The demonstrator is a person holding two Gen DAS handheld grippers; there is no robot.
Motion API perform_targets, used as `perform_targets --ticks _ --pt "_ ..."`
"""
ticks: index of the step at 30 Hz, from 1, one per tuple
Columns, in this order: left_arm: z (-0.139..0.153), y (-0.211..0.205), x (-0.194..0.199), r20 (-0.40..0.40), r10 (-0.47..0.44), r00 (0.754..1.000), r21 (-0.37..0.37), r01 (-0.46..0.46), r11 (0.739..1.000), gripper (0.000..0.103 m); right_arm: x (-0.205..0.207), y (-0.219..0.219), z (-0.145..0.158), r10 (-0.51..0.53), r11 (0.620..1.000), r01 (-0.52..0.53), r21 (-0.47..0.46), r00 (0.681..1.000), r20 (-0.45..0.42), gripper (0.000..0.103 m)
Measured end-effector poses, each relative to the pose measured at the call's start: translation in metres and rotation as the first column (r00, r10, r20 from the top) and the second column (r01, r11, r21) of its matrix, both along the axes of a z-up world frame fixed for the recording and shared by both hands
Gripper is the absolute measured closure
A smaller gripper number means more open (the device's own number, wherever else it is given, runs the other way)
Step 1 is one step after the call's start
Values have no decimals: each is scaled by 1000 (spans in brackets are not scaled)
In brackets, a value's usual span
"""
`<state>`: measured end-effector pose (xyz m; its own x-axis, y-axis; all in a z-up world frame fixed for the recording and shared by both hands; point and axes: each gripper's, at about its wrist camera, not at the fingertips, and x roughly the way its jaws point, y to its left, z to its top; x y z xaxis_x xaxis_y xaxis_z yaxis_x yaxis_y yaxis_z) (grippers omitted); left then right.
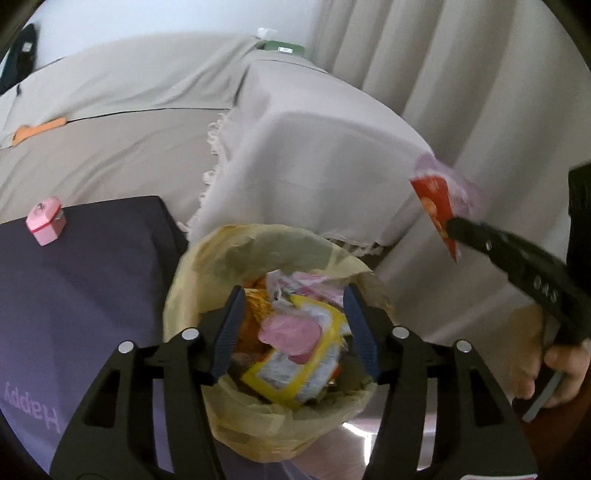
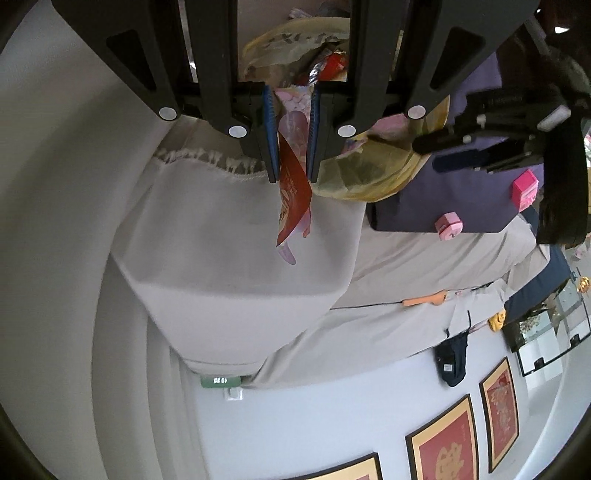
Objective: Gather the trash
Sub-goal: 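Open both grippers to drop the tray and wrapper into the yellow bag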
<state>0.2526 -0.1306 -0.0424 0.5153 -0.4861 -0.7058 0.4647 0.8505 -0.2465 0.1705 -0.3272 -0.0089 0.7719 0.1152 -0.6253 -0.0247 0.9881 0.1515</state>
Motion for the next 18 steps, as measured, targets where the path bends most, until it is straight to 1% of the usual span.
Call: perform_targets --ticks 2,4,7,9,12,14,15,18 --pt "3 13 0 30 43 999 19 -43 999 49 3 5 -10 24 999 -23 27 1000 -18 87" --pt "5 28 -3 42 76 996 25 -77 997 47 9 15 -20 48 997 -46 57 998 -38 87" --pt "9 51 -11 76 137 988 36 -140 990 45 18 37 -44 93 991 -84 104 993 -78 87" --pt "10 64 -19 95 171 981 45 -176 983 42 27 53 -63 117 988 -104 118 987 -113 87" --pt "14 89 -37 100 240 966 34 -245 969 35 41 79 -99 142 987 -124 105 972 -188 87" --pt "15 101 -48 98 269 958 27 -273 962 33 46 92 -115 144 988 -127 89 964 -223 87" --pt "16 107 -54 100 285 953 28 -289 957 29 49 98 -123 145 989 -131 72 959 -243 87" --pt "17 125 -77 114 318 941 32 -324 946 21 52 108 -135 141 990 -135 41 953 -269 87"
